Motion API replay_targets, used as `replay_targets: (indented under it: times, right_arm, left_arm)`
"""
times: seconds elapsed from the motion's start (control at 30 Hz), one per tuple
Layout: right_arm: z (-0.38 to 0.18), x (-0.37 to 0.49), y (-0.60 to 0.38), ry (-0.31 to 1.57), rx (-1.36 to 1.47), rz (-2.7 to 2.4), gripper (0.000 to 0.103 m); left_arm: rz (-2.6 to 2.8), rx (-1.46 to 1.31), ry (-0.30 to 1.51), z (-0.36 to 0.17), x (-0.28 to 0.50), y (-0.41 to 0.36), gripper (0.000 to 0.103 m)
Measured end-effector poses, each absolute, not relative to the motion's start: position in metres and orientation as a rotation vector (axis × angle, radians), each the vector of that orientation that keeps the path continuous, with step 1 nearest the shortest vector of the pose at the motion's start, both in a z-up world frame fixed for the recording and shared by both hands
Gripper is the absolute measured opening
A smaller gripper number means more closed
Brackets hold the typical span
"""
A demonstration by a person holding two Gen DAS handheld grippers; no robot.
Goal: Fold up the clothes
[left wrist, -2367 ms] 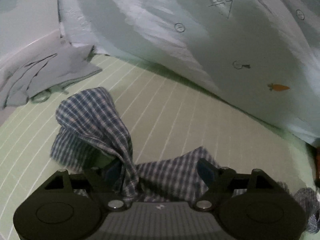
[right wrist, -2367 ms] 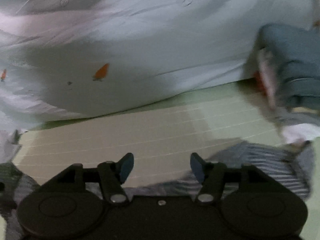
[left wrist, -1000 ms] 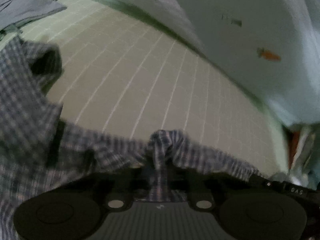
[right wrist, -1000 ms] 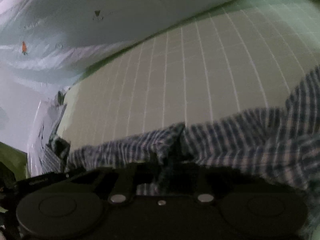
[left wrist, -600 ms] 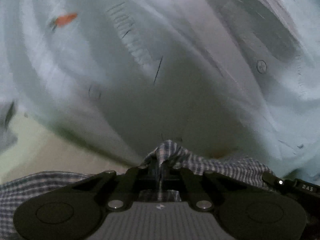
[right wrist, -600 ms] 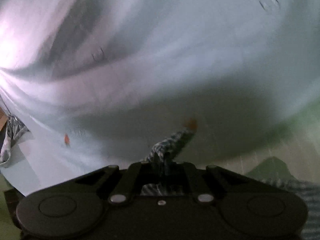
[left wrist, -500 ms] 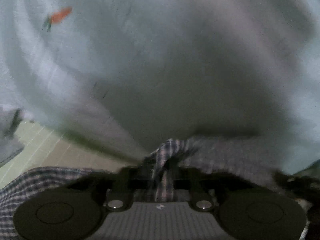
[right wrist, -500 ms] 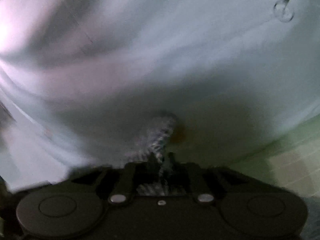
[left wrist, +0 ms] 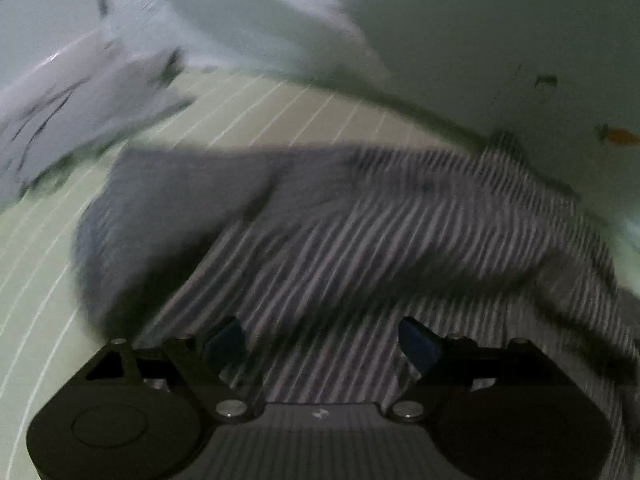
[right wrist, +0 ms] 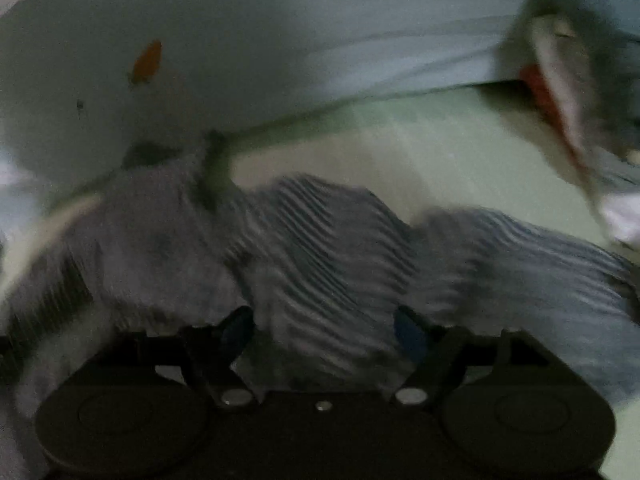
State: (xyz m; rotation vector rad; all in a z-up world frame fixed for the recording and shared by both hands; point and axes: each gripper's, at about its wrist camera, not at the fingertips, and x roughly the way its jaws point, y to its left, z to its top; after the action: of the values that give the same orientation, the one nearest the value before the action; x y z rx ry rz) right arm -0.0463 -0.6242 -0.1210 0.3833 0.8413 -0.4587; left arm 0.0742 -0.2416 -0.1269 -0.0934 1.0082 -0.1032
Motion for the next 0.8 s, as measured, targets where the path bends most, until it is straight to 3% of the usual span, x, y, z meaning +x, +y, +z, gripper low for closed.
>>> replay_targets:
  times: [0.37,0.43,0.57,0.6,0.8]
  right_arm:
    - [-0.141,-0.148,-0.597,0.943,0.373,-0.516,0.082]
    - [-0.143,-0.161,-0.592,0.944,0.355,-0.512,0.072]
    - [-0.141,-0.182,-0.585,0.925,0.344,-0.485,0.007]
    - [-0.141,-0.187,-0.583,0.920,0.344,-0.477,0.001]
    - [-0.136,-0.225,-0.570,0.942,0.369,-0.536,0.001]
  left_arm:
    - [-0.099,-0.110,1.057,-0.122,-0.026,-0.206,0.086]
    - [-0.115,-0.117,1.062,-0.118,-0.040,-0.202,0.086]
    - [-0.155,-0.108,1.068,-0.115,-0.058,-0.197,0.086]
    - [-0.157,-0.097,1.068,-0.114,-0.060,-0.196,0.086]
    - [-0.161,-0.065,1.075,-0.109,-0.069,-0.184,0.086]
